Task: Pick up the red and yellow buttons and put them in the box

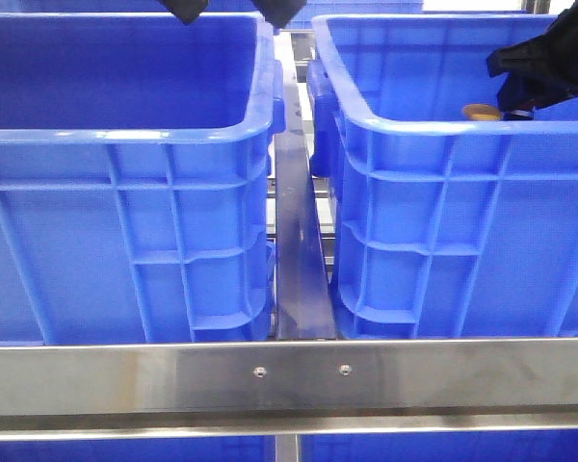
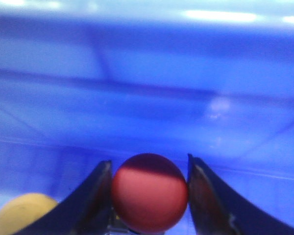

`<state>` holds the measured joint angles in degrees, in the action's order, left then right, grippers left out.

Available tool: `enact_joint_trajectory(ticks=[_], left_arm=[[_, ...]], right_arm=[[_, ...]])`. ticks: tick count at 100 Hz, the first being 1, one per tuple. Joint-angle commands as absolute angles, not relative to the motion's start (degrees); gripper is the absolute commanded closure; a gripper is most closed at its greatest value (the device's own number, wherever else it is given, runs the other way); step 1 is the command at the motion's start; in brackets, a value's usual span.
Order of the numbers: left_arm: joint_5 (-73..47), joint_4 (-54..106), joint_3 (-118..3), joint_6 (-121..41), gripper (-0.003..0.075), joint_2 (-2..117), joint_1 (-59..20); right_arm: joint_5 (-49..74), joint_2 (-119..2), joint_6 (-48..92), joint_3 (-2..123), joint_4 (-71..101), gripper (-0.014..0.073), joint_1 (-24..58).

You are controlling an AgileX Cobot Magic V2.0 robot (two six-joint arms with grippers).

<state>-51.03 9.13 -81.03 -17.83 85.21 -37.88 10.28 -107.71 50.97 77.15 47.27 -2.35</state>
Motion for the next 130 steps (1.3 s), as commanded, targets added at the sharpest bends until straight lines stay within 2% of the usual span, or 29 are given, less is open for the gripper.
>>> enact_joint_trajectory(ticks=[1,16,23,108,115,120,130], left_arm=[[-48.3,10.1,-82.8,-17.8,0.0050,82.7,-38.3],[-48.4,10.1,-82.8,-17.8,0.0050,82.7,-38.3],[-48.4,10.1,-82.8,-17.8,0.0050,82.7,-38.3],[-48.3,10.0,-82.8,-17.8,0.0050,82.7,-38.3],[-47.7,10.0,-82.8,-17.8,0.0050,82.7,-38.3],[-47.0,10.0,-82.8,-17.8,0.0051,82.7,-38.3],[-46.0,10.0,-82.7,-17.8,0.0087,82.7,-38.3]], right_arm=[[8.2,-105.5,51.2,78.7,47.3,0.0372,-2.7],[8.7,-105.3,51.2,78.7,47.3,0.0250,-2.7],[8.8,-105.1,51.2,78.7,47.3,0.0221,-2.7],[10.0,-95.4,51.2,78.8,47.3,0.0223,-2.7],[11.8,-93.4,51.2,78.8,47.3,0.0245,-2.7],[13.5,-91.4,51.2,78.8,47.3,0.0294,-2.7],[15.3,-88.0,51.2,78.6,47.4,0.0489,-2.7]])
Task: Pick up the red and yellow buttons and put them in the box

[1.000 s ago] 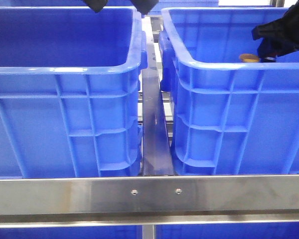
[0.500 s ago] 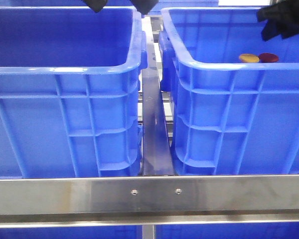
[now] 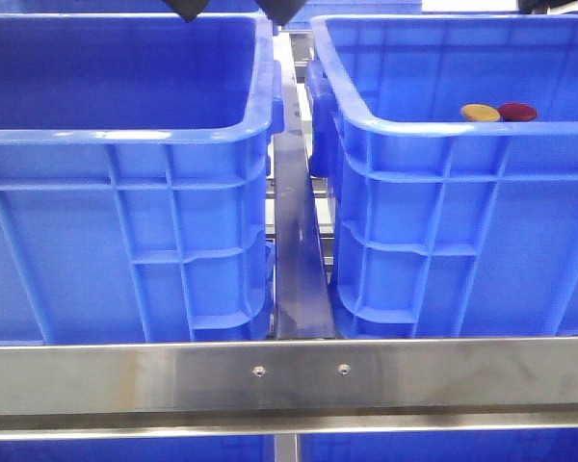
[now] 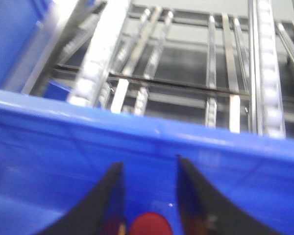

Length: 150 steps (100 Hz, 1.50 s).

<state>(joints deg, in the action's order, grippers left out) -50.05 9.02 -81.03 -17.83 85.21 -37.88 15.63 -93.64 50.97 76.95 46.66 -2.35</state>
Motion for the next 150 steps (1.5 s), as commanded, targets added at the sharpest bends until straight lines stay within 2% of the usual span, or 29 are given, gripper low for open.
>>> enact_joint_trajectory(ticks=[1,10,20,39,42,80,118,150], left_arm=[[-45.8,10.0,-82.7,-17.8,0.0092,82.7,-38.3],[-44.8,10.0,-82.7,-17.6,0.0181,82.7,-38.3],[-40.9,10.0,-82.0,-17.0,0.0324,81.4,-38.3],[-33.7,10.0,-77.4,-15.5,0.0700,76.9,-38.3],[-33.0,10.0,-76.6,-15.5,0.0741,76.1,-38.3],[-23.5,10.0,-62.1,-15.5,0.0740,63.6,-38.3],[-14.3,10.0,-43.6,-15.5,0.0740,45.7,-38.3],[-11.1,9.7,-30.1,-15.6,0.0740,30.5,-38.3]], right_arm=[[15.3,-87.8,51.2,78.5,47.4,0.0504,-2.7],[15.5,-84.1,51.2,77.2,47.4,0.0671,-2.7],[14.4,-79.8,51.2,74.1,47.4,0.0662,-2.7],[12.0,-70.9,51.2,66.3,47.5,0.0663,-2.7],[11.6,-69.5,51.2,65.1,47.5,0.0663,-2.7],[10.6,-49.7,51.2,50.1,49.7,0.0663,-2.7],[11.0,-25.6,51.2,33.9,50.5,0.0663,-2.7],[19.0,-8.6,51.2,24.5,50.5,0.0663,-2.7]])
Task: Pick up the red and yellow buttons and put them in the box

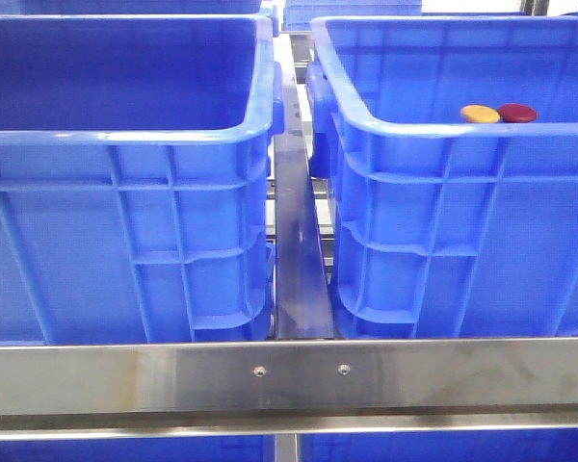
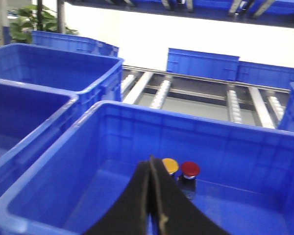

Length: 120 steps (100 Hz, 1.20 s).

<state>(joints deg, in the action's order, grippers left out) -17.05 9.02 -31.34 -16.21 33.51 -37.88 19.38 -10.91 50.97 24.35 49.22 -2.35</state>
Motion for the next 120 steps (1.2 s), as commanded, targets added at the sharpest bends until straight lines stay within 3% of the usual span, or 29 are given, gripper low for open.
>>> enact_joint_trajectory(ticks=[1,31,120], left_arm=[[-11.1,9.7,-29.6,-15.6,0.0740,30.0,-38.3],[-14.7,0.0,-26.8,-15.6,0.0740,23.8,-38.3],[-14.6,0.0,-26.8,-15.6,0.0740,24.0,-38.3]], right_arm=[[19.2,-8.3,51.2,24.3,50.5,0.0663,-2.7],[23.1,-6.0,51.2,23.8,50.5,0.0663,-2.7],[24.6,-6.0,51.2,23.8,50.5,0.0663,-2.7]])
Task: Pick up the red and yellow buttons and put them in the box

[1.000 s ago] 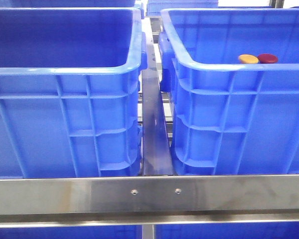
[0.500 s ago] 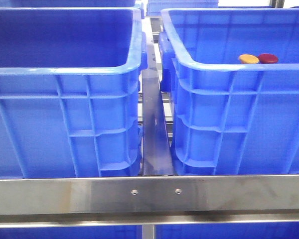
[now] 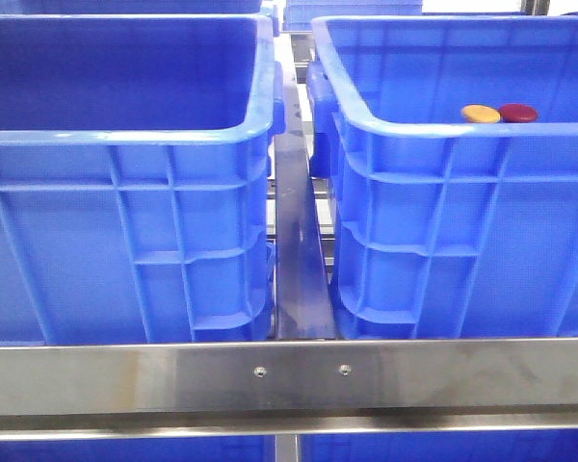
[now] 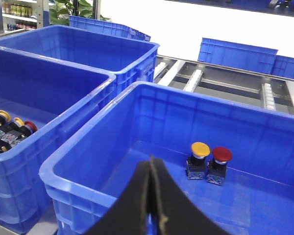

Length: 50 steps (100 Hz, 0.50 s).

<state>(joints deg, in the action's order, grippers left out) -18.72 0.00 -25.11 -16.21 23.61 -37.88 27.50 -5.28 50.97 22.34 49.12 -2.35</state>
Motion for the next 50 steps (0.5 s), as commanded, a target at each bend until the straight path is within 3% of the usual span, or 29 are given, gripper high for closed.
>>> enact_joint_trajectory(ticks=[1,20,50], left_arm=[[-14.6,0.0,-26.8,-15.6,0.0740,24.0,-38.3],[-14.1,0.0,-26.8,-15.5,0.0740,22.9,-34.8],[-9.0,-5.5,-18.2,2.4,0.0740,15.7,-18.3]], right_arm=[[24.6,-6.0,51.2,23.8,50.5,0.0663,-2.7],[24.6,-6.0,51.2,23.8,50.5,0.0663,-2.7],[24.6,-6.0,51.2,23.8,50.5,0.0663,-2.7]])
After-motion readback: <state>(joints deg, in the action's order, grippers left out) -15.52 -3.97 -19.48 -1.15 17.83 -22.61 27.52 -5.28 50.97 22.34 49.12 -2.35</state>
